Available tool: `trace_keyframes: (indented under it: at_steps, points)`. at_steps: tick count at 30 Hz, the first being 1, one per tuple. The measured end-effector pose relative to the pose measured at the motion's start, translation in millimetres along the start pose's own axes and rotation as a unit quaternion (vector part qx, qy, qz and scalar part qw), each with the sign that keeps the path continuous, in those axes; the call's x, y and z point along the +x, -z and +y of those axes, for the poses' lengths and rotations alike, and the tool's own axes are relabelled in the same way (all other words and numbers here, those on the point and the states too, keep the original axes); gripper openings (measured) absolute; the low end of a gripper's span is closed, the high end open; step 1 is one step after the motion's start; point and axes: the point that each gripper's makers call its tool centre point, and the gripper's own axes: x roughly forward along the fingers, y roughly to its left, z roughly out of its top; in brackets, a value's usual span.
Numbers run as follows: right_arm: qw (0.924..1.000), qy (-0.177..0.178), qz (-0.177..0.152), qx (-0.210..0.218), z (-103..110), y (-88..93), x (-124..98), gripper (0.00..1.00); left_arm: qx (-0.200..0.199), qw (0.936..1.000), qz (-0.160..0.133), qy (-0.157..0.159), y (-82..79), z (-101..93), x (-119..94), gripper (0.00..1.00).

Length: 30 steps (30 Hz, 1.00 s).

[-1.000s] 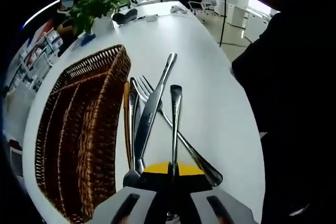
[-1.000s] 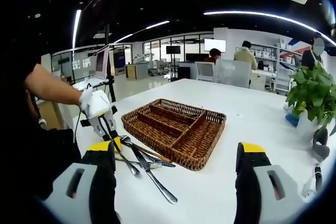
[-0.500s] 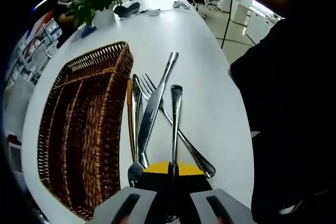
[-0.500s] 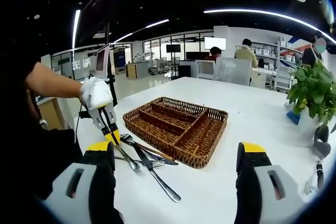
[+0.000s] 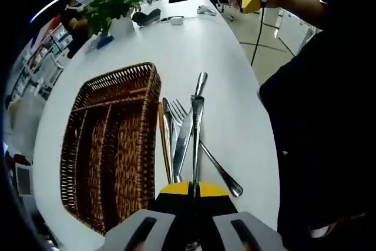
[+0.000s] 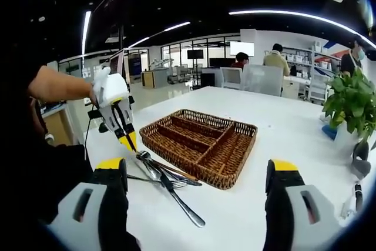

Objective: Arrange the knives, forks, and spoons in their matching storage slots by inserting each utensil handle-first until every utensil is classified and aligned in the correct compartment

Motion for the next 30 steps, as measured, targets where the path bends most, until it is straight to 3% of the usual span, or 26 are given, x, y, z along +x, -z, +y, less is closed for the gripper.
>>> trace_keyframes:
  at_steps: [4,10,15,30]
  points:
    - [0.9997,0.017,0.015,0.012,-2.1,0.0,-0.5,0.99,0.003,0.9999,0.000,-0.014,-4.8,8.9,-13.5,0.00]
    - [0.9995,0.025,0.005,0.019,-2.9,-4.1,-3.1,0.99,0.005,0.9995,0.007,-0.029,-16.6,23.8,-45.3,0.00]
    - [0.9990,0.034,-0.010,0.027,-6.5,-10.0,-6.5,0.99,-0.002,0.9997,0.006,-0.025,-25.7,23.5,-62.2,0.00]
    - [0.9992,0.028,-0.011,0.026,-4.0,-16.3,-8.0,0.99,-0.017,0.9989,-0.002,-0.044,-33.0,34.7,-67.2,0.00]
